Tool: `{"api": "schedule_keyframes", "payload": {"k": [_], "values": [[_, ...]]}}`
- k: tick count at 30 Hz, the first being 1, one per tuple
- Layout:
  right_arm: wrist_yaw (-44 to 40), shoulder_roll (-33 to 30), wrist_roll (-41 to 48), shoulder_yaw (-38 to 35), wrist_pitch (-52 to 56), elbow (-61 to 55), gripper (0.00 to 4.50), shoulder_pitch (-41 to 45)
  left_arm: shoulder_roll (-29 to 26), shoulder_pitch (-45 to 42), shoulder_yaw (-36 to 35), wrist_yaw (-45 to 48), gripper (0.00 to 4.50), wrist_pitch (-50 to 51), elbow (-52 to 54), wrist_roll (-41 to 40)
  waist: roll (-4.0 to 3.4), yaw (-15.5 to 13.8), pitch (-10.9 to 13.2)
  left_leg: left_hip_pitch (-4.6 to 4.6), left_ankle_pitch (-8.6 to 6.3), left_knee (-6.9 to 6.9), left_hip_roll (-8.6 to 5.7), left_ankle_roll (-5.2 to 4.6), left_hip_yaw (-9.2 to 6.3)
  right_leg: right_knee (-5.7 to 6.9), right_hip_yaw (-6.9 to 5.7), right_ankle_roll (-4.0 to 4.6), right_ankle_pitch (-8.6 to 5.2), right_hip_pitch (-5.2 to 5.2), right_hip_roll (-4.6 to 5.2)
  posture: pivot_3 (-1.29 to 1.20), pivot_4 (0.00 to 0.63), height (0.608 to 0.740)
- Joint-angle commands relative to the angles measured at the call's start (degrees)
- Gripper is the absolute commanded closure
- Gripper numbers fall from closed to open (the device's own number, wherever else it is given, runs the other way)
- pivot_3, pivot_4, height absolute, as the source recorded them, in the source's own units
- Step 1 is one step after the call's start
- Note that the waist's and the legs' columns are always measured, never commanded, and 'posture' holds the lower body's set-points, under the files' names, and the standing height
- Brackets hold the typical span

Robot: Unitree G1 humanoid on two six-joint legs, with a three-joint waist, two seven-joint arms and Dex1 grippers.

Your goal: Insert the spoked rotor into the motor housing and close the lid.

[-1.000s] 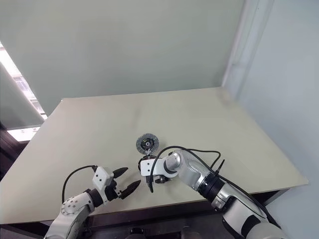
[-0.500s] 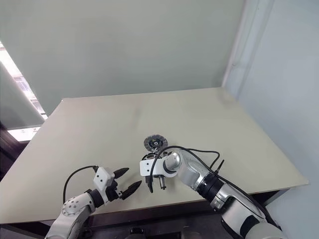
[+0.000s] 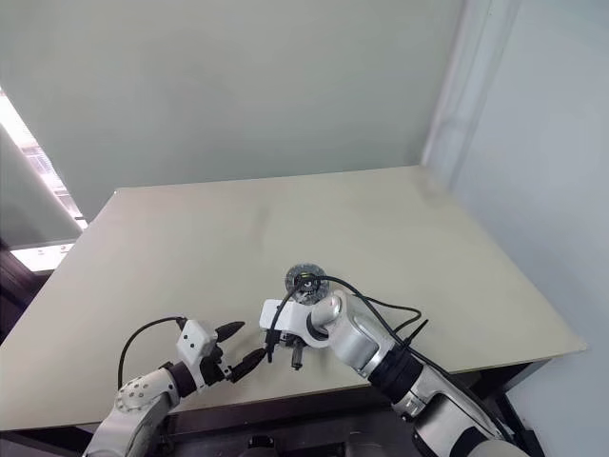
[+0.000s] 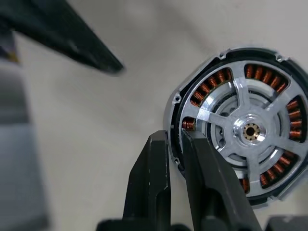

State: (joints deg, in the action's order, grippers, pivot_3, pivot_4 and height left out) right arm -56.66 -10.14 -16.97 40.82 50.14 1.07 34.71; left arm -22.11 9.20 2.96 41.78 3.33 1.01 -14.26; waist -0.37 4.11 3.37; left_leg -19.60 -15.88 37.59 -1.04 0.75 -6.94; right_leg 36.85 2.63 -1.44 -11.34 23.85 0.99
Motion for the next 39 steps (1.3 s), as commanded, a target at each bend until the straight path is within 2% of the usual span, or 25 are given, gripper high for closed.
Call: {"api": "schedule_keyframes", "payload": {"k": [1, 6, 11, 15, 21, 24, 30, 34, 35, 39], "values": [[1.58, 2.73, 2.45, -2.58, 8.36, -7.41, 4.4, 1.65, -0.34, 0.27, -1.41, 0.14, 0.0, -0.12, 1.05, -1.12, -0.01, -0.03, 0.0, -0.01, 0.0, -0.01, 0.0, 0.0, -0.01, 0.0, -0.01, 0.0, 0.0, 0.01, 0.0, 0.0, 0.0, 0.74], [7.68, 7.38, 5.13, -4.9, 16.75, -8.59, 4.4, 1.09, -1.06, 2.19, -3.3, 1.04, 0.0, -0.34, 2.69, -3.19, -0.01, -0.03, 0.0, -0.02, -0.01, 0.02, 0.0, 0.01, -0.02, 0.0, -0.02, 0.0, 0.0, 0.02, 0.01, 0.0, 0.0, 0.74], [13.99, 10.3, 6.83, -6.18, 19.81, -7.28, 4.4, 1.02, -2.91, 6.03, -4.32, 3.77, 0.0, -0.36, 5.48, -5.16, -0.01, -0.01, 0.0, -0.02, -0.02, 0.02, 0.01, 0.04, -0.02, 0.0, -0.06, 0.09, -0.06, 0.04, 0.03, 0.0, 0.0, 0.74], [15.64, 9.69, 8.76, -5.13, 18.73, -6.79, 4.4, 1.61, -3.07, 8.48, -5.52, 3.76, 0.0, -0.55, 7.33, -6.21, -0.01, -0.01, 0.01, -0.08, -0.04, 0.0, 0.01, 0.07, -0.01, -0.01, -0.05, 0.09, -0.06, 0.14, 0.06, 0.0, 0.0, 0.74], [12.41, 4.87, 12.48, -2.2, 13.24, -8.12, 4.4, 2.95, -2.86, 9.62, -5.62, 2.83, 0.0, -0.54, 8.26, -5.48, -0.01, 0.06, 0.01, -0.11, -0.04, 0.0, 0.02, 0.07, 0.01, -0.01, -0.07, 0.12, -0.08, 0.17, 0.05, 0.0, 0.0, 0.74], [11.63, 1.96, 12.89, -0.17, 10.77, -9.47, 3.78, 3.42, -2.66, 9.46, -5.27, 2.4, 0.0, -0.69, 8.21, -5.13, -0.01, 0.07, 0.01, -0.12, -0.04, 0.0, 0.02, 0.07, 0.01, -0.02, -0.08, 0.13, -0.08, 0.18, 0.05, 0.0, 0.0, 0.74], [12.38, -0.61, 13.47, 0.07, 8.66, -11.06, 1.68, 3.07, -3.02, 8.97, -4.72, 2.16, 0.0, -0.59, 7.9, -4.39, 0.0, 0.18, 0.01, -0.12, -0.04, -0.04, 0.04, 0.06, 0.01, -0.02, -0.09, 0.13, -0.08, 0.2, 0.04, 0.0, 0.0, 0.74], [11.77, -1.72, 16.13, -2.74, 9.14, -14.82, 0.21, 2.9, -3.03, 8.39, -4.63, 2.05, 0.0, -0.41, 7.73, -4.3, 0.0, 0.17, 0.01, -0.15, -0.04, -0.04, 0.04, 0.06, 0.01, -0.02, -0.09, 0.12, -0.08, 0.21, 0.04, 0.0, 0.0, 0.74], [11.6, -2.22, 16.6, -2.87, 9.29, -15.49, 0.03, 3.03, -3.03, 8.33, -4.62, 2.02, 0.0, -0.36, 7.76, -4.31, 0.0, 0.16, 0.01, -0.15, -0.04, -0.04, 0.04, 0.06, 0.01, -0.02, -0.09, 0.12, -0.08, 0.21, 0.04, 0.0, 0.0, 0.74], [11.91, -4.11, 18.83, -8.65, 4.28, -18.73, 0.03, 3.39, -2.85, 8.04, -4.43, 1.77, 0.0, -0.23, 7.87, -4.31, 0.01, 0.17, 0.01, -0.17, -0.04, -0.01, 0.03, 0.06, 0.01, -0.05, -0.1, 0.12, -0.08, 0.21, 0.05, 0.0, 0.0, 0.74]]}}
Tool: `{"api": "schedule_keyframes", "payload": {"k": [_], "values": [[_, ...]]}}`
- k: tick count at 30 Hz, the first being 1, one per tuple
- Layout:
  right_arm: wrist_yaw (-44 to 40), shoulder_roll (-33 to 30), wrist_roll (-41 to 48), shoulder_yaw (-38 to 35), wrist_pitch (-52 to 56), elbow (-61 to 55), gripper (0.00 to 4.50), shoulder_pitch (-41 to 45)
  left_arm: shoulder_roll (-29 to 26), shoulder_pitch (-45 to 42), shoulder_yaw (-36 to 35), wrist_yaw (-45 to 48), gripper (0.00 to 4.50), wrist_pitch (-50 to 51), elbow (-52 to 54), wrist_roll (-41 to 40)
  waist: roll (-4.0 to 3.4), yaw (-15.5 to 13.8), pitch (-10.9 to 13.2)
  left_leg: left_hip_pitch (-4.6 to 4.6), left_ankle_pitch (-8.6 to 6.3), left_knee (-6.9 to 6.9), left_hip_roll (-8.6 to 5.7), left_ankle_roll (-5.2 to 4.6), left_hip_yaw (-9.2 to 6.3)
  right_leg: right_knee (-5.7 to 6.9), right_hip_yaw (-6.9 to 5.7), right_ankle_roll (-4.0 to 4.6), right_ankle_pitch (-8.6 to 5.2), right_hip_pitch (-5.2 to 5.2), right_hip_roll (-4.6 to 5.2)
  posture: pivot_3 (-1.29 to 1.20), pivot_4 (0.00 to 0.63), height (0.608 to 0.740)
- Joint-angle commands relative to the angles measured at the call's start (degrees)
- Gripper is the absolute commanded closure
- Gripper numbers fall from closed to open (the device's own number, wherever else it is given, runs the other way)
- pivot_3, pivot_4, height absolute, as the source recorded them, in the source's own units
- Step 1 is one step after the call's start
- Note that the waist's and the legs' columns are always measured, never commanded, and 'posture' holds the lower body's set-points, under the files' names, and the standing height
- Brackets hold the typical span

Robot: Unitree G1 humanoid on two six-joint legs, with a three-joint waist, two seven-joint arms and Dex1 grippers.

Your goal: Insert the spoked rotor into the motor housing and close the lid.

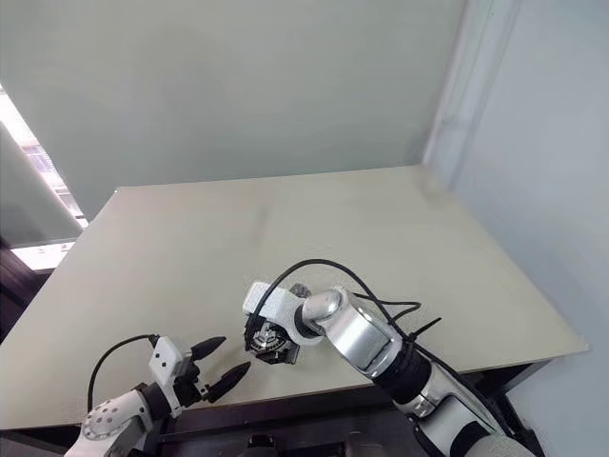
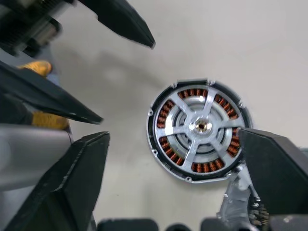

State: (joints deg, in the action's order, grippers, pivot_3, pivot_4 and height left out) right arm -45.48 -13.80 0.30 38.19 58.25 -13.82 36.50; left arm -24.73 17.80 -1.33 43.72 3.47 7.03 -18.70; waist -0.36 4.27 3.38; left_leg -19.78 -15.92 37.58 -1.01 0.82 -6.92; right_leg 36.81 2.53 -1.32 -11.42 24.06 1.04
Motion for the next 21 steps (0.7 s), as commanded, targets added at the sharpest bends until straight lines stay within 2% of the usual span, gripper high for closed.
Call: {"api": "schedule_keyframes", "payload": {"k": [1, 8, 11, 14, 18, 21], "values": [[1.91, -0.62, 1.4, -7.82, -4.35, -3.59, 0.03, 2.13, -0.19, -0.56, -0.12, -0.25, 0.0, -0.36, 1.89, 0.12, 0.01, 0.0, 0.0, 0.0, 0.0, 0.0, 0.0, 0.0, 0.0, -0.01, 0.0, 0.0, 0.0, 0.0, 0.0, 0.0, 0.0, 0.74], [9.67, -5.47, -3.42, -15.89, -14.16, 5.26, 0.03, 6.5, -0.16, -0.58, -0.28, -0.61, 0.0, -0.67, 1.86, 0.14, 0.01, -0.11, 0.0, -0.02, 0.0, -0.01, 0.0, 0.0, 0.01, 0.0, -0.02, 0.0, 0.0, 0.01, 0.0, 0.0, 0.0, 0.74], [11.15, -10.73, -8.96, -13.28, -20.52, 11.56, 0.03, 6.87, -0.24, -0.43, -0.66, -0.79, 0.0, -0.92, 1.72, 0.17, 0.02, -0.23, 0.0, -0.07, 0.0, -0.01, -0.02, 0.0, 0.04, -0.04, 0.0, 0.0, 0.0, 0.04, 0.01, 0.0, 0.0, 0.74], [9.8, -12.93, -11.38, -10.54, -23.88, 15.47, 0.03, 5.37, -0.35, -0.52, -1.53, -1.05, 0.0, -1.15, 1.38, -0.2, 0.02, -0.18, 0.0, -0.14, 0.0, -0.02, -0.05, -0.01, 0.11, -0.06, 0.05, 0.0, 0.0, 0.09, 0.04, 0.0, 0.0, 0.74], [7.71, -12.37, -12.0, -8.66, -25.6, 16.99, 0.03, 2.25, -0.65, -0.61, -2.24, -1.05, 0.0, -1.0, 1.16, -0.55, 0.02, 0.08, 0.0, -0.12, 0.01, -0.2, 0.01, -0.03, 0.18, -0.05, 0.14, 0.0, 0.01, 0.17, -0.03, 0.0, 0.0, 0.74], [5.58, -9.63, -9.96, -7.48, -25.31, 15.73, 0.03, -1.36, -0.75, -0.69, -2.51, -1.08, 0.0, -0.96, 1.04, -0.44, 0.02, 0.0, 0.0, -0.13, 0.02, -0.22, 0.02, -0.04, 0.16, -0.04, 0.13, -0.06, 0.05, 0.2, -0.05, 0.0, 0.0, 0.74]]}}
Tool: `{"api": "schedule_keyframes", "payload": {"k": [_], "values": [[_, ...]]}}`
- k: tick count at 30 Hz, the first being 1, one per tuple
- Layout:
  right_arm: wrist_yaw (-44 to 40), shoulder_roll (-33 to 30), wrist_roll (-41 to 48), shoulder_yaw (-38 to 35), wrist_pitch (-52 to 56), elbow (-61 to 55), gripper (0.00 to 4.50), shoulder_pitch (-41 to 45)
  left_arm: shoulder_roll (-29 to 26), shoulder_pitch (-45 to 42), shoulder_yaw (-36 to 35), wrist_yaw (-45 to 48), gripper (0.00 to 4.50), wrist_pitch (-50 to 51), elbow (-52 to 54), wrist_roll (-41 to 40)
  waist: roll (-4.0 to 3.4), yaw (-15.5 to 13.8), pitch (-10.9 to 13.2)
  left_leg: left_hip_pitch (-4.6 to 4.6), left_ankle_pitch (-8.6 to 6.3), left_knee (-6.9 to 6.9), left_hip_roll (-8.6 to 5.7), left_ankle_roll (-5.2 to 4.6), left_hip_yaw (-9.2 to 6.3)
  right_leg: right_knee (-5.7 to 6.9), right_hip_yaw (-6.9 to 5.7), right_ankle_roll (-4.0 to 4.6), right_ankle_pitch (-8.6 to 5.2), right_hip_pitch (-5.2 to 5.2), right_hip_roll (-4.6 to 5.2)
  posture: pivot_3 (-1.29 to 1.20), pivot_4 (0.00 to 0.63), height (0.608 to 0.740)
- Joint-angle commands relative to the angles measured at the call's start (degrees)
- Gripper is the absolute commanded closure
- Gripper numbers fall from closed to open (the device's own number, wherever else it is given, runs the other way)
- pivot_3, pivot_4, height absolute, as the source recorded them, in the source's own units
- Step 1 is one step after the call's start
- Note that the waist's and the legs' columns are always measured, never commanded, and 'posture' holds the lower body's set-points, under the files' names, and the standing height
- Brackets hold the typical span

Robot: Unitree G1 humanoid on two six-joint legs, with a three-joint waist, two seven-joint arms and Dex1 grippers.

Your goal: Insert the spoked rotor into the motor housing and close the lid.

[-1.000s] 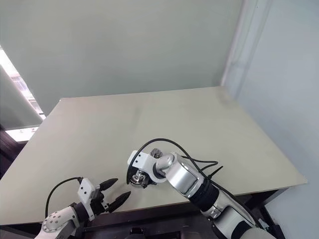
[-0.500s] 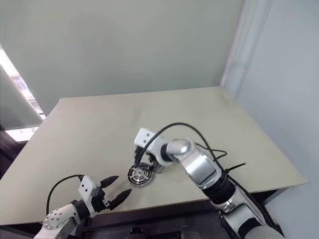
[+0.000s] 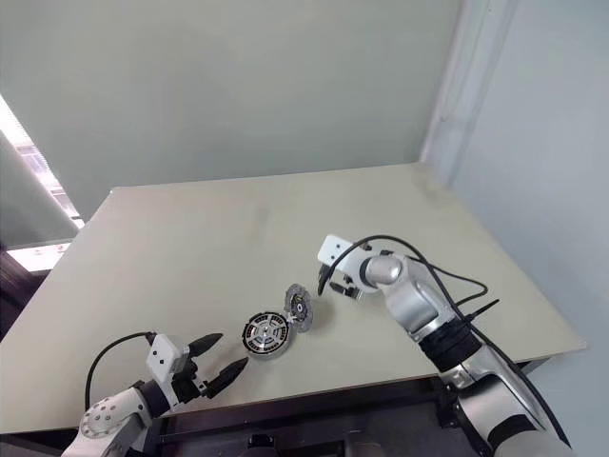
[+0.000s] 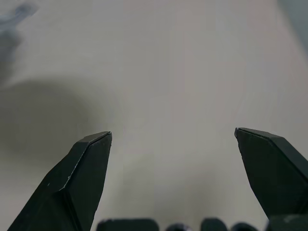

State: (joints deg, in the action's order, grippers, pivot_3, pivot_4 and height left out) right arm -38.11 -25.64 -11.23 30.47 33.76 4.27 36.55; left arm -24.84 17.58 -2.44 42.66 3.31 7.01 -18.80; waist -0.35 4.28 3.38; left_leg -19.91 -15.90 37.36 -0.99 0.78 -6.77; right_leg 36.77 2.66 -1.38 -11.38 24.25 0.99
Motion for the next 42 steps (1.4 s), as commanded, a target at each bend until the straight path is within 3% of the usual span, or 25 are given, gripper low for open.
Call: {"api": "schedule_keyframes", "payload": {"k": [1, 8, 14, 24, 28, 37, 38, 42], "values": [[-2.38, 3.35, 2.5, 0.03, -0.15, -3.22, 0.03, -2.37, -0.63, -0.51, -1.44, -0.04, 0.0, -0.75, 1.09, -0.33, 0.01, -0.02, 0.0, 0.0, 0.0, 0.02, 0.0, 0.0, 0.0, 0.0, 0.0, 0.0, 0.0, -0.01, 0.0, 0.0, 0.0, 0.74], [-3.03, 13.47, 10.5, -2.58, 8.16, -9.84, 0.03, -7.48, -0.6, -1.05, -1.47, -0.19, 0.0, -0.5, 1.28, -0.09, 0.0, -0.02, 0.0, 0.0, 0.0, 0.12, -0.01, 0.0, -0.03, 0.02, 0.0, 0.03, -0.02, -0.05, 0.01, 0.0, 0.0, 0.74], [0.04, 18.52, 10.46, -0.97, 6.24, -5.86, 0.03, -8.21, -0.56, -1.61, -1.16, -0.19, 0.0, -0.61, 1.16, 0.19, 0.0, -0.04, 0.0, 0.05, -0.01, 0.17, -0.01, 0.01, -0.05, 0.04, -0.02, 0.06, -0.04, -0.1, 0.01, 0.0, 0.0, 0.74], [-1.51, 18.63, 14.22, -5.42, 7.1, -2.4, 0.03, -7.58, -0.33, -1.53, -0.63, 0.24, 0.0, -0.41, 1.19, 0.0, 0.01, -0.08, -0.01, 0.05, -0.01, 0.17, -0.02, 0.02, -0.04, 0.05, -0.01, 0.03, -0.01, -0.1, 0.02, 0.0, 0.0, 0.74], [-0.65, 19.93, 16.82, -8.31, 8.46, -1.46, 0.0, -8.75, 0.03, -1.33, -0.91, 0.06, 0.93, -0.01, 1.34, -0.63, 0.01, -0.05, -0.01, 0.06, 0.0, 0.17, -0.01, 0.02, -0.04, 0.07, -0.02, 0.03, -0.02, -0.1, 0.0, 0.0, 0.0, 0.74], [3.53, 25.85, 22.28, -13.02, 11.2, -3.38, 0.0, -13.55, -0.33, -1.51, -1.34, 0.31, 4.26, 0.46, 1.21, -0.83, 0.0, -0.02, 0.0, 0.06, -0.01, 0.15, -0.01, 0.01, -0.03, 0.07, 0.0, 0.02, -0.01, -0.09, 0.0, 0.0, 0.0, 0.74], [4.21, 26.57, 22.53, -13.19, 11.11, -3.55, 0.0, -14.09, -0.37, -1.55, -1.34, 0.35, 4.43, 0.5, 1.2, -0.83, 0.0, -0.01, 0.0, 0.06, -0.01, 0.16, 0.0, 0.01, -0.03, 0.08, -0.01, 0.03, -0.01, -0.1, 0.0, 0.0, 0.0, 0.74], [6.25, 28.44, 22.43, -13.12, 9.43, -3.49, 0.0, -15.74, -0.54, -1.64, -1.31, 0.58, 4.43, 0.66, 1.19, -0.8, 0.0, -0.01, 0.0, 0.06, -0.01, 0.15, 0.0, 0.02, -0.03, 0.08, -0.01, 0.03, -0.02, -0.09, 0.0, 0.0, 0.0, 0.74]]}}
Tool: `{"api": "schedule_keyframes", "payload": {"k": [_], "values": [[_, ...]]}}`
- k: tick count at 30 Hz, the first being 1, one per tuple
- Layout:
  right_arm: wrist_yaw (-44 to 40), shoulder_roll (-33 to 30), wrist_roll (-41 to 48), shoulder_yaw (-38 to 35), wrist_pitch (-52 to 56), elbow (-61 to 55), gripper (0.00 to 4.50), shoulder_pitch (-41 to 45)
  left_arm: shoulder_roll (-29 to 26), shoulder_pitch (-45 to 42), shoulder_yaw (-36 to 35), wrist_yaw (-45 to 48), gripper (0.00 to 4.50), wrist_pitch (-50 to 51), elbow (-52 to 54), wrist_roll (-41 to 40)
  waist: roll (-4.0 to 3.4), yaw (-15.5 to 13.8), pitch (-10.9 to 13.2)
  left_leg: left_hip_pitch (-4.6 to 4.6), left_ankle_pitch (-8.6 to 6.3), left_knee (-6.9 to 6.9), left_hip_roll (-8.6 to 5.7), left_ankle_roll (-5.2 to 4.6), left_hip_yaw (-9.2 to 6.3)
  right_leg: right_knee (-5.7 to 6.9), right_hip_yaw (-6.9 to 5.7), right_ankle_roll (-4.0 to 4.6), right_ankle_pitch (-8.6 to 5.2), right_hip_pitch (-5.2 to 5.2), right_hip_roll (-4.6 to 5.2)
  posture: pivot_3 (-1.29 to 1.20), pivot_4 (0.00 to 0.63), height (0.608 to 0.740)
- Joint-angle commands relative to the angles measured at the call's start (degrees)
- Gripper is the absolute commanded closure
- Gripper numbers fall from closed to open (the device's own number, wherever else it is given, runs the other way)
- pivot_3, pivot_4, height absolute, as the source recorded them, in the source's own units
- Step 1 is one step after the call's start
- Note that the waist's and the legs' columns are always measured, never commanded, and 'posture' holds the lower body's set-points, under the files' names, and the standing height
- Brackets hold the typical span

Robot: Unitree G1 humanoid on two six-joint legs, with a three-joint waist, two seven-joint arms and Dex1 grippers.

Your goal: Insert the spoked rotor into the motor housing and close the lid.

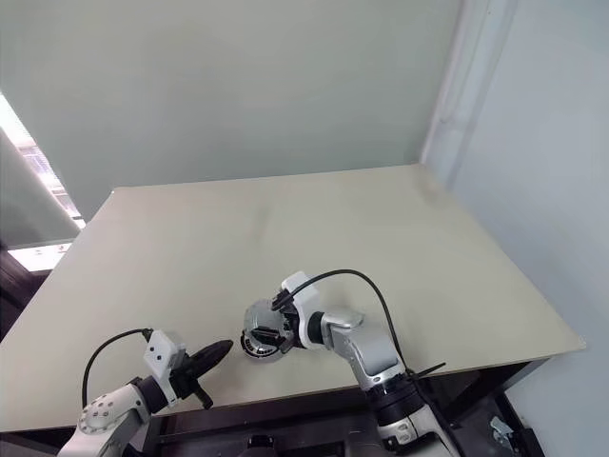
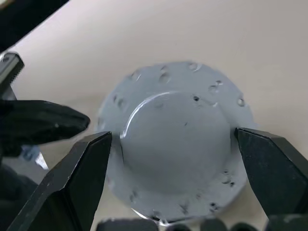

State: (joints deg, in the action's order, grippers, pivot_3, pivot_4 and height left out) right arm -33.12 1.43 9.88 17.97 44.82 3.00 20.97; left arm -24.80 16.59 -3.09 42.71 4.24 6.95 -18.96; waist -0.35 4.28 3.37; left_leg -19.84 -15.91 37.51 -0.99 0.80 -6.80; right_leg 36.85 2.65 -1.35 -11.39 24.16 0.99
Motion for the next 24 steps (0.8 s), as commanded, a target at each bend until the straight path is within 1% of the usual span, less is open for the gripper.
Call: {"api": "schedule_keyframes", "payload": {"k": [1, 7, 10, 11, 12, 18, 24], "values": [[1.65, 1.74, 1.32, -0.58, -2.32, -2.04, 0.0, -0.5, -0.64, -0.71, -0.68, 0.58, 4.43, -0.2, 1.24, -0.63, 0.0, 0.0, 0.0, 0.0, 0.0, 0.0, 0.0, 0.0, 0.0, 0.0, 0.0, 0.0, 0.0, 0.0, 0.0, 0.0, 0.0, 0.74], [1.93, 1.93, 0.46, 0.74, -6.37, -0.76, 0.0, -1.5, -1.01, -0.93, -1.03, 0.91, 4.43, -0.11, 1.12, -0.57, 0.0, 0.01, 0.0, 0.0, 0.0, 0.01, 0.0, 0.0, 0.0, 0.0, 0.0, 0.02, -0.01, 0.0, 0.0, 0.0, 0.0, 0.74], [-0.36, -1.39, -2.63, 4.57, -11.51, 0.56, 0.62, -0.93, -1.38, -1.18, -1.32, 1.11, 4.5, 0.02, 1.09, -0.57, 0.0, 0.02, 0.0, 0.0, 0.0, 0.0, 0.0, 0.0, 0.01, 0.0, 0.0, 0.03, -0.02, 0.0, 0.0, 0.0, 0.0, 0.74], [-1.08, -2.17, -2.99, 5.42, -12.45, 0.87, 0.89, -0.72, -1.44, -1.25, -1.36, 1.13, 4.5, 0.06, 1.09, -0.57, 0.0, 0.0, 0.0, 0.0, 0.0, 0.0, 0.0, 0.0, 0.01, -0.01, 0.0, 0.03, -0.02, 0.0, 0.0, 0.0, 0.0, 0.74], [-1.63, -2.61, -3.0, 5.81, -12.85, 1.11, 1.27, -0.52, -1.5, -1.32, -1.37, 1.15, 4.5, 0.07, 1.09, -0.6, 0.0, 0.0, 0.0, 0.0, 0.0, 0.0, -0.01, 0.0, 0.02, -0.01, 0.01, 0.03, -0.02, 0.0, 0.01, 0.0, 0.0, 0.74], [-4.95, -4.76, -3.33, 7.22, -15.35, 2.48, 1.29, 1.02, -1.71, -1.63, -1.33, 1.16, 4.5, 0.18, 1.12, -0.6, 0.01, -0.01, 0.0, 0.01, 0.0, 0.02, -0.02, 0.0, 0.01, -0.01, 0.0, 0.02, -0.01, -0.03, 0.01, 0.0, 0.0, 0.74], [-6.92, -5.27, -2.54, 6.23, -17.16, 4.04, 1.29, 2.45, -1.77, -1.94, -1.23, 1.21, 4.5, 0.24, 1.05, -0.49, 0.01, -0.03, -0.01, 0.02, 0.0, 0.04, -0.02, 0.0, 0.0, -0.01, 0.0, 0.02, -0.01, -0.06, 0.01, 0.0, 0.0, 0.74]]}}
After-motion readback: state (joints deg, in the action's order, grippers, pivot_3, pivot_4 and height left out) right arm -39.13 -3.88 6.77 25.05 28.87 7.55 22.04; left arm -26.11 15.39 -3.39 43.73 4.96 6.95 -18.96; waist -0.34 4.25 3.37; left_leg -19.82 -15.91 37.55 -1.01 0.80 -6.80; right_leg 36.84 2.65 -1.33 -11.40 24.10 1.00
